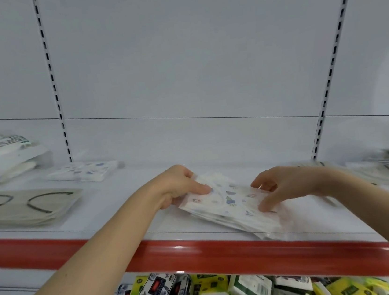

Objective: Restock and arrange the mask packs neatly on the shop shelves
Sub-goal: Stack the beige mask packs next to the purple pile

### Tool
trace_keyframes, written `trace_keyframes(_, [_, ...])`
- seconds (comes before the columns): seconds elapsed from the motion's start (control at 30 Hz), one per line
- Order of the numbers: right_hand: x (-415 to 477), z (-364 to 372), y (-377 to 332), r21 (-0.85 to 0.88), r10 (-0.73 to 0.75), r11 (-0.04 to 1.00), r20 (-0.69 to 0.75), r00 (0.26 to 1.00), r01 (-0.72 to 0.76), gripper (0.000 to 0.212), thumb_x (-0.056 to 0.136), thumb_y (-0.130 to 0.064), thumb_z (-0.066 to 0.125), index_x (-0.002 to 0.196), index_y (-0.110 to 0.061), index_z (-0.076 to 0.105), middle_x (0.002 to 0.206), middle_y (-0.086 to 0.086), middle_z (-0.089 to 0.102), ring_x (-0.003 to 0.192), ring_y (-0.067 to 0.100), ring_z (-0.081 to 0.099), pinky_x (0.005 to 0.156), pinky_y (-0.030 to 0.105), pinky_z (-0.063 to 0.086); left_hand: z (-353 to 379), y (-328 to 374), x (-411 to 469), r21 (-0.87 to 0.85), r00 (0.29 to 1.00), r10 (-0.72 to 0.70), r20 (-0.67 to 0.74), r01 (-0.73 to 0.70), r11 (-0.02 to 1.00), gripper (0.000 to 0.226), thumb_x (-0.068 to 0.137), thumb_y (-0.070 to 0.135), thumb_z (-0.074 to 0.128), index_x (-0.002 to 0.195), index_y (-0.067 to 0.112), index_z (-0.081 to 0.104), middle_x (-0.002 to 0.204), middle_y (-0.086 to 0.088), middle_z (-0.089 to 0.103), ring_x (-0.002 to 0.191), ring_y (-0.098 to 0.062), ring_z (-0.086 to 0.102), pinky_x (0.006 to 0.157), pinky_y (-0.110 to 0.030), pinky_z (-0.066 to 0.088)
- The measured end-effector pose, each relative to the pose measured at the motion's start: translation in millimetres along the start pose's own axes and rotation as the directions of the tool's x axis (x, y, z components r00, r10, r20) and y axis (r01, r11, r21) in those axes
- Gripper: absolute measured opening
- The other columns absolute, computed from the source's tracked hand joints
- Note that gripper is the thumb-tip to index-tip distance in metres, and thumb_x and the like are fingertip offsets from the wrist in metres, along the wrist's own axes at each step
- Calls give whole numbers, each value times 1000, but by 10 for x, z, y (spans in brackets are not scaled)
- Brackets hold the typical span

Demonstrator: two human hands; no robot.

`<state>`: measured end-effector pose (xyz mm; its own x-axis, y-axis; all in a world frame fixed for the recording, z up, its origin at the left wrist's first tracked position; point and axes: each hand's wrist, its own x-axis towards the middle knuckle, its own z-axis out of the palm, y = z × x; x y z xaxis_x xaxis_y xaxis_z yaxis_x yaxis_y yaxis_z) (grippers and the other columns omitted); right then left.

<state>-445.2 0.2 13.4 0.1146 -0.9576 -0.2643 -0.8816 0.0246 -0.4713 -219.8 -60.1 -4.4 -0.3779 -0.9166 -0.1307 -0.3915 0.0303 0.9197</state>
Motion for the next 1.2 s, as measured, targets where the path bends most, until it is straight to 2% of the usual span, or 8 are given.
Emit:
trace_keyframes(0.1, [35, -5, -55, 0, -8, 1000, 24, 1000, 8, 14, 75, -23, 73, 84, -17, 64, 78, -9, 60, 75, 9, 54, 74, 23, 46, -17, -11, -31, -70, 998, 65, -10, -66, 995, 26, 76, 3, 74, 94, 12, 58, 85, -5, 67, 68, -15, 64, 59, -25, 54])
trace_keyframes(0.27, [7, -6, -53, 89, -78, 993, -16, 997, 79, 28, 76, -14, 74, 62, -22, 50, 52, -19, 46, 51, 0, 41, 51, 11, 33, -67, -33, -49, -152, 987, 157, -16, -157, 976, 38, 75, 1, 74, 108, 10, 58, 97, -9, 67, 76, -21, 66, 70, -32, 56])
trace_keyframes(0.37, [-62, -53, -118, 134, -133, 980, -129, 983, 150, 17, 74, -6, 74, 79, -14, 60, 67, -8, 57, 60, 5, 53, 57, 16, 42, -103, -41, -31, -164, 984, 178, -29, -181, 970, 55, 70, 11, 80, 119, 12, 55, 110, -9, 66, 84, -19, 67, 71, -26, 54])
trace_keyframes(0.53, [-165, -229, -319, -187, -303, 952, -451, 839, 243, 24, 72, -9, 72, 74, -27, 56, 69, -8, 57, 61, 9, 51, 60, 29, 43, -152, -3, -60, -228, 944, 321, -76, -329, 916, 44, 76, 2, 73, 114, 17, 57, 101, 0, 67, 93, -15, 65, 72, -21, 51])
trace_keyframes(0.73, [-132, -202, -178, -138, -210, 977, -452, 867, 165, 41, 69, -23, 80, 101, -36, 58, 100, -9, 60, 94, 13, 58, 80, 30, 49, -103, -114, -68, -120, 928, 354, -113, -367, 923, 52, 70, 3, 78, 111, 24, 55, 105, -4, 62, 93, -14, 59, 80, -22, 49])
trace_keyframes(0.93, [-115, -52, 16, 375, 23, 877, -657, 753, 301, 87, 58, -41, 78, 135, -24, 41, 126, -7, 46, 115, 12, 49, 93, 30, 40, -40, -150, -49, -164, 940, 323, -109, -337, 927, 47, 73, -5, 73, 109, 19, 54, 109, -8, 65, 103, -21, 63, 86, -33, 53])
trace_keyframes(1.07, [-54, 117, 8, 706, 196, 597, -590, 783, 382, 61, 79, -37, 67, 131, -13, 46, 111, -1, 57, 104, 17, 55, 97, 38, 43, 40, -129, -47, -233, 945, 313, -90, -326, 916, 53, 73, -8, 71, 115, 19, 51, 112, -6, 62, 105, -19, 62, 84, -29, 53])
trace_keyframes(1.2, [15, 172, -111, 574, 177, 709, -707, 685, 410, 25, 89, -33, 59, 97, -10, 65, 90, -1, 64, 80, 11, 56, 72, 22, 43, 125, -95, -61, -183, 938, 326, -118, -343, 921, 47, 74, -4, 72, 110, 17, 51, 107, -3, 63, 94, -12, 61, 76, -21, 52])
